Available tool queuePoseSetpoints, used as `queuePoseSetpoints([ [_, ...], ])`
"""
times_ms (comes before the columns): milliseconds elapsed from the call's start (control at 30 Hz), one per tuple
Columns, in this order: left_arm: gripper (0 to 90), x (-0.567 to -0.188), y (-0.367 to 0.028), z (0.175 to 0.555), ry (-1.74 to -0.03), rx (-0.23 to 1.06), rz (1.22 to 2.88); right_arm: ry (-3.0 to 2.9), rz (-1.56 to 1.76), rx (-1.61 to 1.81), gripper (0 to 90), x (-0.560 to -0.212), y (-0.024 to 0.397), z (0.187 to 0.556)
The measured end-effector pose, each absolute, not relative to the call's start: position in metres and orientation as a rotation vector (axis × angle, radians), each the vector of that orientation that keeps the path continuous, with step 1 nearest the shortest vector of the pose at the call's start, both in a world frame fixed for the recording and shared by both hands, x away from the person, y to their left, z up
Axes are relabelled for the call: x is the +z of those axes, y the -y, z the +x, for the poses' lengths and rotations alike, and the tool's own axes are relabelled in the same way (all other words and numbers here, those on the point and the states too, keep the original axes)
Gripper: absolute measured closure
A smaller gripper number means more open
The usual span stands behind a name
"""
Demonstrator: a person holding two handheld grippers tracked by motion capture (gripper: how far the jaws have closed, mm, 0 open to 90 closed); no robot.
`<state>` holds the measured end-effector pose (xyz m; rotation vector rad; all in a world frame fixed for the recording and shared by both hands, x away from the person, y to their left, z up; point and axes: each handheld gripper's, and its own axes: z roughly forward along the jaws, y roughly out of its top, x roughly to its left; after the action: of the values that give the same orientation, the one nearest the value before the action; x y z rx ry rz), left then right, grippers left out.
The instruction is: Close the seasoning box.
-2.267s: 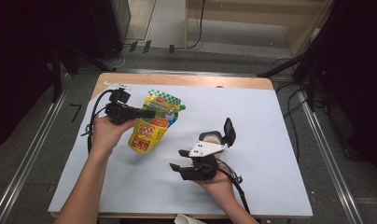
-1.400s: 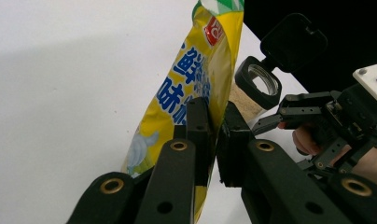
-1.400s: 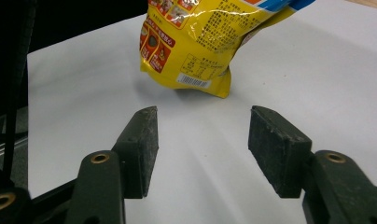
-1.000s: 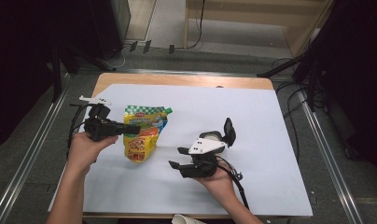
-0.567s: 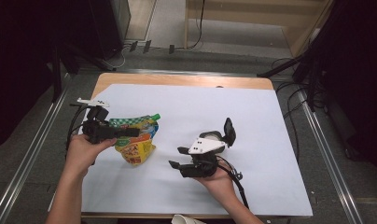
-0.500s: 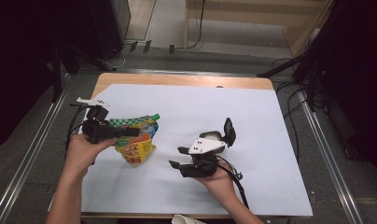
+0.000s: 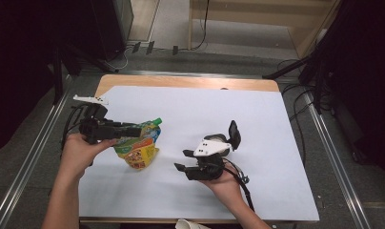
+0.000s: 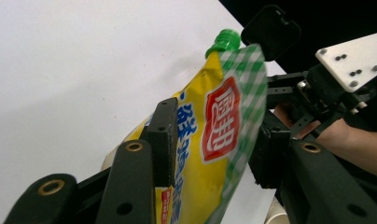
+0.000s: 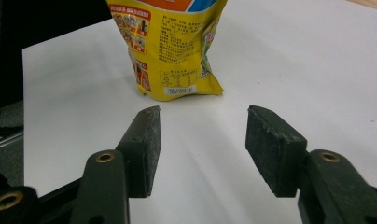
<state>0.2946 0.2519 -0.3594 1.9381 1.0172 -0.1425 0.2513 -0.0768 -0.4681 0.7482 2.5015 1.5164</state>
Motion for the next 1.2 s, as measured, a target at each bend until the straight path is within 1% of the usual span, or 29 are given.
queuePoseSetpoints([
  [800,56.1,-0.332,-0.257,0.297,-1.004,-0.087,1.920,-2.517,0.749,1.489,47.3,-0.465,0.081,0.253],
  [1200,56.2,-0.331,-0.261,0.306,-1.029,-0.074,1.920,-2.526,0.748,1.484,48.5,-0.464,0.082,0.254],
])
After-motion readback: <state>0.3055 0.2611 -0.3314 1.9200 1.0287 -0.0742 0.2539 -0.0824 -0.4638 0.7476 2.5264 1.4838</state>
